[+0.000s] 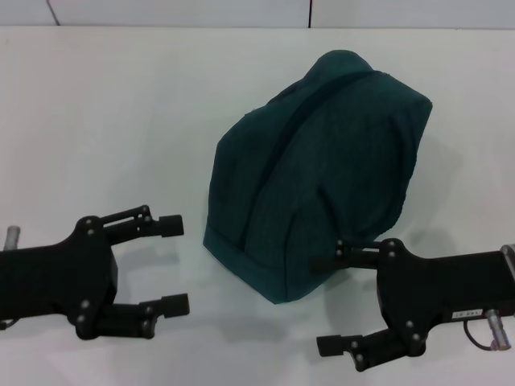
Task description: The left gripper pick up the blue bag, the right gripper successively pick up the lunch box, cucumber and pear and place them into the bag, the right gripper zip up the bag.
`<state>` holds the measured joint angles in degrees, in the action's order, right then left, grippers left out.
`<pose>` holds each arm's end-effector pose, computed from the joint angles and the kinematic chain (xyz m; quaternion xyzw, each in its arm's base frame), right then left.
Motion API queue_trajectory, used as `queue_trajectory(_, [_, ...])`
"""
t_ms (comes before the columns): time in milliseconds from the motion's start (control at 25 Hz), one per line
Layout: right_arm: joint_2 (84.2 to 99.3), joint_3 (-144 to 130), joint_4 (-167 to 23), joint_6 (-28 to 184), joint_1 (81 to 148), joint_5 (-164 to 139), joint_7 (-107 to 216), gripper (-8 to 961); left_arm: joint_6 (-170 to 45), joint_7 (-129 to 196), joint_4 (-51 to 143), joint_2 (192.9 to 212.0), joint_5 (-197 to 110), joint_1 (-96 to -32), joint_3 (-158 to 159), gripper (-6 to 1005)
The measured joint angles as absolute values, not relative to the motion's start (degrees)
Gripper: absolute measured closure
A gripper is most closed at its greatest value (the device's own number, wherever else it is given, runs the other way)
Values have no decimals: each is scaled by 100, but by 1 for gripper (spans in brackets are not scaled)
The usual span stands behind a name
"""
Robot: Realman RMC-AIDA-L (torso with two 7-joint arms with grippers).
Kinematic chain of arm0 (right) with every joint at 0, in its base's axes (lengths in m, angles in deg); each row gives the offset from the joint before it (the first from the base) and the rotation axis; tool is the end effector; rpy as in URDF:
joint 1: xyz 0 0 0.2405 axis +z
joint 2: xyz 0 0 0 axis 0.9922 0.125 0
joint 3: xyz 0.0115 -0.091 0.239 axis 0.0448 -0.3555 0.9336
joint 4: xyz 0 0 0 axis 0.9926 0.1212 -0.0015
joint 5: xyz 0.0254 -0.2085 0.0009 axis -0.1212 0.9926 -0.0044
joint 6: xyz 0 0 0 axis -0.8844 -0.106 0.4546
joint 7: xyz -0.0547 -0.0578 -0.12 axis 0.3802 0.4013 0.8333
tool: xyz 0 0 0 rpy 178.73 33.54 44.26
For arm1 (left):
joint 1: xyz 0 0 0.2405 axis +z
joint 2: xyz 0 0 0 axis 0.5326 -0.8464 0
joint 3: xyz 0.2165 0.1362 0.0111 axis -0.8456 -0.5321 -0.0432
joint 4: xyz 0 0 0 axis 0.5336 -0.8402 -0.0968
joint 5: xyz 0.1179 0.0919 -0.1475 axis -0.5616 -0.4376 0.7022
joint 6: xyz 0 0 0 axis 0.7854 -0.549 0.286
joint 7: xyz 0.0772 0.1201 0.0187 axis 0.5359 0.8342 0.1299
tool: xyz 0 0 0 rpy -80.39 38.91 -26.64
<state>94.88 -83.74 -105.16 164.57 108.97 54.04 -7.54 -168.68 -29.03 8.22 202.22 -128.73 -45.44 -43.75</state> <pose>0.2090 0.2691 -0.0488 0.9489 -0.0308 -0.3087 0.0587 -0.2875 0.2201 0.0391 -0.9250 -0.0935 -0.3627 0.0633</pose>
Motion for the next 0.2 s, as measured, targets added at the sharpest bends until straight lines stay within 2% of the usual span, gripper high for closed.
queue_trajectory(200, [9464,-8361,-10501,16463,10864,5423,-729,68,-16886,-2885,907,20213,-12929,-4511,-4376,124])
